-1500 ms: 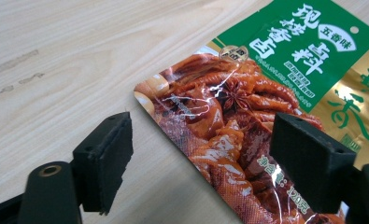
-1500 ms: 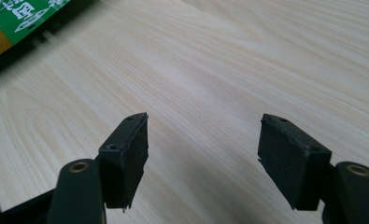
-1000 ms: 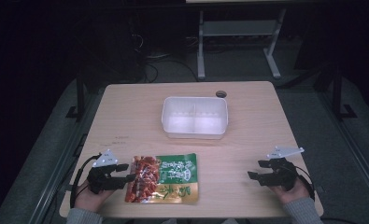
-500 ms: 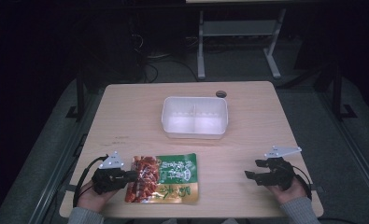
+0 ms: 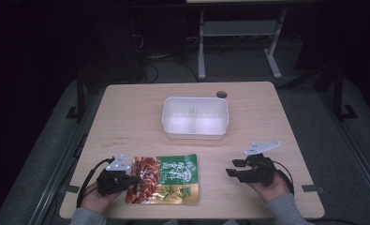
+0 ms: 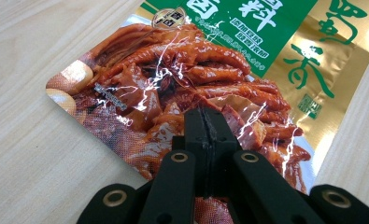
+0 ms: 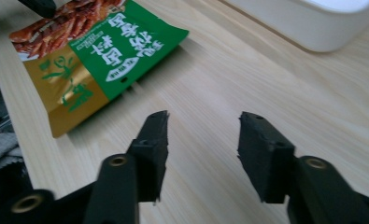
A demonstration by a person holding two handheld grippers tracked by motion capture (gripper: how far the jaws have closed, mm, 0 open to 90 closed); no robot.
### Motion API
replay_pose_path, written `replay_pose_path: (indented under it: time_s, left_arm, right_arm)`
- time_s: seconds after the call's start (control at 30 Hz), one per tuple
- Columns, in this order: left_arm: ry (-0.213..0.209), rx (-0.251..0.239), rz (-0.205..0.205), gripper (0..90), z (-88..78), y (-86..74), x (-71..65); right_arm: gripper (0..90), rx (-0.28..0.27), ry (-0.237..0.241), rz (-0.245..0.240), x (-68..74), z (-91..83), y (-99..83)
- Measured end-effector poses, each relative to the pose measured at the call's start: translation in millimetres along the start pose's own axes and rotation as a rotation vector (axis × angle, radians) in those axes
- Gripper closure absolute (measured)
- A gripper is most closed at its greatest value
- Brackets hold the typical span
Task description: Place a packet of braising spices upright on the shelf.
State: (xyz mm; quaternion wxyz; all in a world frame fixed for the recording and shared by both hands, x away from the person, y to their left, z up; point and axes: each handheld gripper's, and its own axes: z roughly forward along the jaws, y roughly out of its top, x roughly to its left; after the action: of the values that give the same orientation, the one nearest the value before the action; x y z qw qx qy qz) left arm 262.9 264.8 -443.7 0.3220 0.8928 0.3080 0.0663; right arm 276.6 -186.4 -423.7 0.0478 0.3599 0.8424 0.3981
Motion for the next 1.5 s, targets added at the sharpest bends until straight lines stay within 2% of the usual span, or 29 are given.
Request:
replay_pose_path:
  time_s: [0.07, 0.17, 0.23, 0.37, 0.47, 0.5, 0.6, 0.73, 0.83, 1.0, 1.27, 1.5]
  left_arm:
    - [0.003, 0.009, 0.004, 89.4, 1.3, 0.0, 0.0]
    - [0.003, 0.011, 0.005, 89.7, 2.5, -0.2, 0.9]
    - [0.003, 0.014, 0.002, 89.7, 3.3, -0.1, 0.5]
    - [0.007, 0.023, 0.003, 89.7, 4.3, -0.2, -0.1]
    - [0.008, 0.027, 0.006, 89.7, 4.5, -0.2, -0.1]
    - [0.009, 0.029, 0.008, 89.7, 4.7, -0.2, 0.0]
    - [0.013, 0.032, 0.011, 89.7, 4.8, -0.1, -0.3]
    - [0.016, 0.037, 0.019, 89.7, 5.2, 0.2, -1.0]
    - [0.015, 0.041, 0.022, 89.7, 5.4, 0.3, -0.7]
    - [0.020, 0.045, 0.025, 89.6, 6.0, 0.5, -1.6]
    - [0.024, 0.048, 0.033, 89.6, 6.6, 0.4, -2.1]
    - [0.024, 0.050, 0.037, 89.2, 6.6, 0.3, -1.9]
  right_arm:
    - [58.4, 0.011, 0.011, -0.010, 4.0, 5.1, 6.0]
    - [62.6, 0.015, 0.058, 0.003, 9.1, 13.6, 15.1]
    - [65.4, 0.035, 0.081, -0.005, 14.9, 23.0, 25.0]
    - [66.0, 0.046, 0.114, -0.020, 21.7, 34.6, 37.2]
    - [66.5, 0.048, 0.135, -0.014, 23.4, 41.4, 40.8]
    - [69.2, 0.072, 0.157, -0.014, 24.3, 49.5, 42.8]
    - [70.4, 0.100, 0.158, -0.014, 25.0, 57.2, 43.6]
    - [68.7, 0.126, 0.175, 0.008, 25.2, 67.3, 43.7]
    - [61.1, 0.147, 0.188, 0.038, 24.7, 75.9, 42.5]
    - [56.0, 0.173, 0.182, 0.047, 25.4, 84.7, 39.9]
    - [53.3, 0.198, 0.185, 0.066, 27.2, 95.1, 39.4]
    - [53.4, 0.204, 0.230, 0.080, 32.5, 103.7, 41.3]
